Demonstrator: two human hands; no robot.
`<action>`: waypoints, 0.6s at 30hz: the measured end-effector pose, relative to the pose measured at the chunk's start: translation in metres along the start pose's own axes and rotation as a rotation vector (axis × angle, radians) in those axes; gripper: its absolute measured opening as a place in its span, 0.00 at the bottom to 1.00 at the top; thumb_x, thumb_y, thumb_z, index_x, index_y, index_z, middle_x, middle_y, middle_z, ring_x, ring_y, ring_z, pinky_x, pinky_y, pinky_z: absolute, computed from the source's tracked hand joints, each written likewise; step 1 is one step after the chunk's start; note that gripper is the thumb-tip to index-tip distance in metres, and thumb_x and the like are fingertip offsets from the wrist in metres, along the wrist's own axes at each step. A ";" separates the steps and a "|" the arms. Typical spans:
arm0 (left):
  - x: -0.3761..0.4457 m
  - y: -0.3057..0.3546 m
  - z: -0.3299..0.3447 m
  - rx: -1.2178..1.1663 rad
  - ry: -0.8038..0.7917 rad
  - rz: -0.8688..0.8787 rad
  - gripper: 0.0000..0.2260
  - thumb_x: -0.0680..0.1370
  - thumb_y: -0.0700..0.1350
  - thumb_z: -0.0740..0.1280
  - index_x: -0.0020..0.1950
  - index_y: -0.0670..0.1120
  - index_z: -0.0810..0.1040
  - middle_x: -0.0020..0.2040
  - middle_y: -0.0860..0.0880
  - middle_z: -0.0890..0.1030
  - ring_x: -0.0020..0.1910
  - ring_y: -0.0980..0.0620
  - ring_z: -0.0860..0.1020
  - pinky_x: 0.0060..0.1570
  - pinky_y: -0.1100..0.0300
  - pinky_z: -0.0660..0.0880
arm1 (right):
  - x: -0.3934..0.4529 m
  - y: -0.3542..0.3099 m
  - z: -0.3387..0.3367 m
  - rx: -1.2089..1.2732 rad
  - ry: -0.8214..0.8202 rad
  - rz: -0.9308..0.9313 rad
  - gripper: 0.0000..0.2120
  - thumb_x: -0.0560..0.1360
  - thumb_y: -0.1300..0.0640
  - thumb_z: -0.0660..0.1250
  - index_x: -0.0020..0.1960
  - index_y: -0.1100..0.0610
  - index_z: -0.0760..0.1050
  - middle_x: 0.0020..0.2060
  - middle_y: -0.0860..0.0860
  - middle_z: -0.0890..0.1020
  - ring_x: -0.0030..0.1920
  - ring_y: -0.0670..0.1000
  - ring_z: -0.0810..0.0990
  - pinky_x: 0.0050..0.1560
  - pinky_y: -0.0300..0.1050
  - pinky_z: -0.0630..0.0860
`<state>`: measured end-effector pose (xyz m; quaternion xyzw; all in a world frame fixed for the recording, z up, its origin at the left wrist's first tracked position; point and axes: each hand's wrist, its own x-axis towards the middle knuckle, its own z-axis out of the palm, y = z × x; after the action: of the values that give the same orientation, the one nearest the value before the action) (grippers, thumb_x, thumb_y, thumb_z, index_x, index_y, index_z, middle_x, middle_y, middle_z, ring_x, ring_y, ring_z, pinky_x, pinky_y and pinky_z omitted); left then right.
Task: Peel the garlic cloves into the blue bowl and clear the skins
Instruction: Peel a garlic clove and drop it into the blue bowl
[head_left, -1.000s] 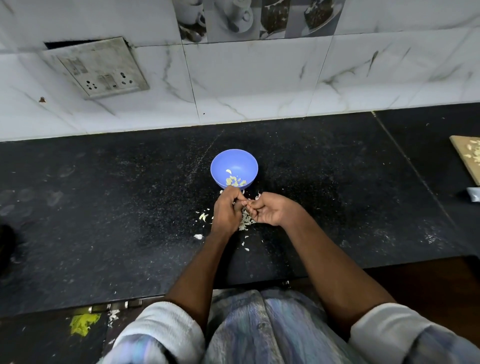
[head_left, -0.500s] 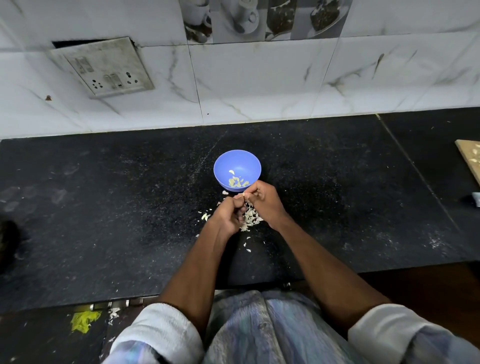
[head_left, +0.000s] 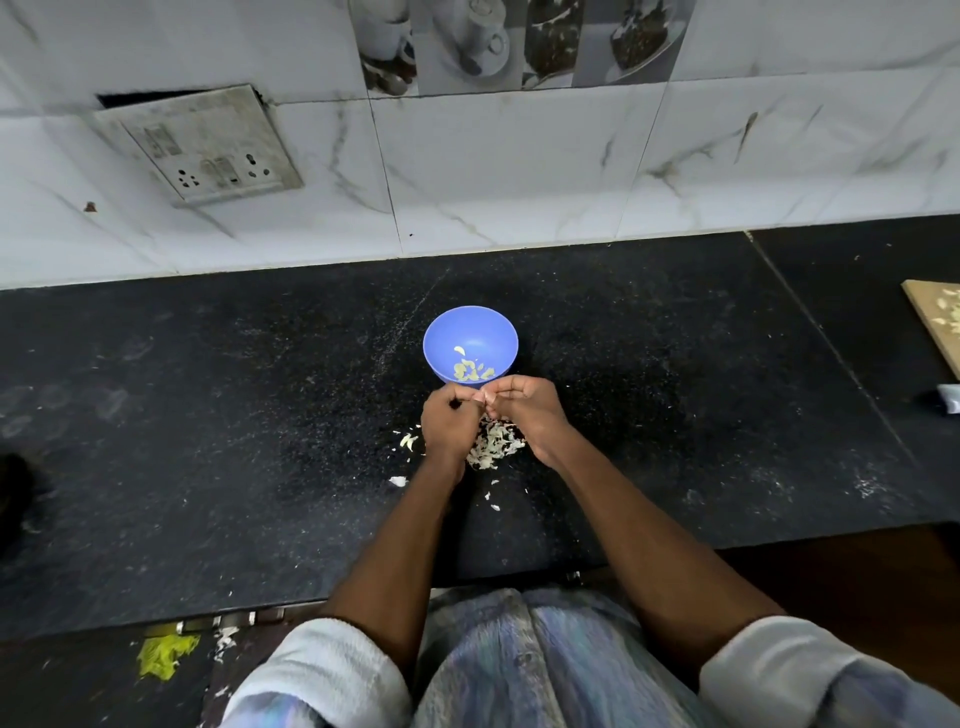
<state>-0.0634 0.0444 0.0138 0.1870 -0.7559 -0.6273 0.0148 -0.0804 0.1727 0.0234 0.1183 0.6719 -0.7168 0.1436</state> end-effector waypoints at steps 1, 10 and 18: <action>0.000 0.004 0.002 -0.127 -0.015 -0.141 0.09 0.75 0.34 0.70 0.39 0.46 0.83 0.37 0.50 0.85 0.39 0.54 0.80 0.42 0.58 0.78 | -0.002 0.000 0.001 -0.005 0.021 -0.033 0.05 0.76 0.71 0.71 0.52 0.69 0.82 0.42 0.61 0.85 0.36 0.47 0.81 0.45 0.42 0.80; -0.001 0.006 0.004 -0.085 -0.055 -0.192 0.07 0.77 0.38 0.69 0.43 0.44 0.86 0.37 0.52 0.86 0.36 0.57 0.83 0.39 0.59 0.81 | -0.005 0.000 0.003 -0.054 0.047 -0.027 0.06 0.77 0.70 0.69 0.51 0.67 0.83 0.38 0.56 0.85 0.37 0.47 0.80 0.41 0.38 0.78; -0.001 0.000 0.004 0.152 0.024 0.022 0.04 0.79 0.41 0.72 0.46 0.49 0.84 0.45 0.52 0.86 0.45 0.54 0.83 0.46 0.58 0.78 | 0.003 -0.002 0.006 0.138 0.073 0.160 0.10 0.77 0.72 0.63 0.52 0.67 0.82 0.37 0.58 0.82 0.35 0.48 0.77 0.39 0.39 0.76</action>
<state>-0.0640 0.0487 0.0128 0.1867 -0.8030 -0.5658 0.0164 -0.0838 0.1662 0.0248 0.2073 0.6143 -0.7427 0.1673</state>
